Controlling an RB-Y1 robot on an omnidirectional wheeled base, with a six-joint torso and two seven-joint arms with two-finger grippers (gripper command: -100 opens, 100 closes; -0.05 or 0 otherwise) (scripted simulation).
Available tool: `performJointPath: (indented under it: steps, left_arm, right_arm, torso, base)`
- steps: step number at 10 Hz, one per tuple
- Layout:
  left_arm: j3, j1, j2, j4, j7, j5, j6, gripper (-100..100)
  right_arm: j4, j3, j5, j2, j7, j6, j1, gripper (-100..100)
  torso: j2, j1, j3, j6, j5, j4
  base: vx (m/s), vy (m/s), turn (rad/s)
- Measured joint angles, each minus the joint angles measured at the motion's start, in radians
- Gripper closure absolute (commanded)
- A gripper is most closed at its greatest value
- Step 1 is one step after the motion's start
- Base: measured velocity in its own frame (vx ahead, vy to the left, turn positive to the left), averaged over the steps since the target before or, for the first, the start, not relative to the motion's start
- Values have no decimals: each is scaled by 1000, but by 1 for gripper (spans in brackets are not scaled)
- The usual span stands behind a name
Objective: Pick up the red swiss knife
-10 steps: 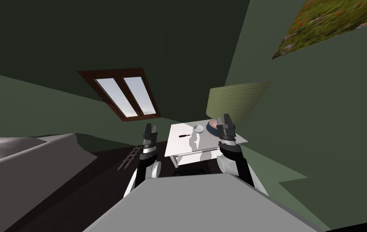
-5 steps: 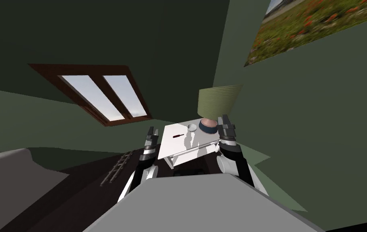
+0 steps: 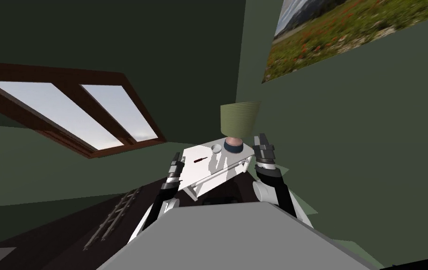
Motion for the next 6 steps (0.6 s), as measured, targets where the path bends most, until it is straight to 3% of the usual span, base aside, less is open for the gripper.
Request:
performJointPath:
  steps: [4,5,6]
  left_arm:
    - [4,20,64,45,35,89,70,-100]
    - [14,27,99,72,57,122,82,-100]
    - [15,58,129,79,79,153,105,-100]
  right_arm:
    - [0,0,0,0,0,0,0,0]
    - [0,0,0,0,0,0,0,0]
    - [0,0,0,0,0,0,0,0]
  torso:
    - [-1,2,0,0,0,0]
    - [-1,1,-1,1,0,0]
    - [-1,-1,0,1,0,0]
  base:
    - [-5,-53,-222]
    - [3,-90,-461]
    - [3,-53,-158]
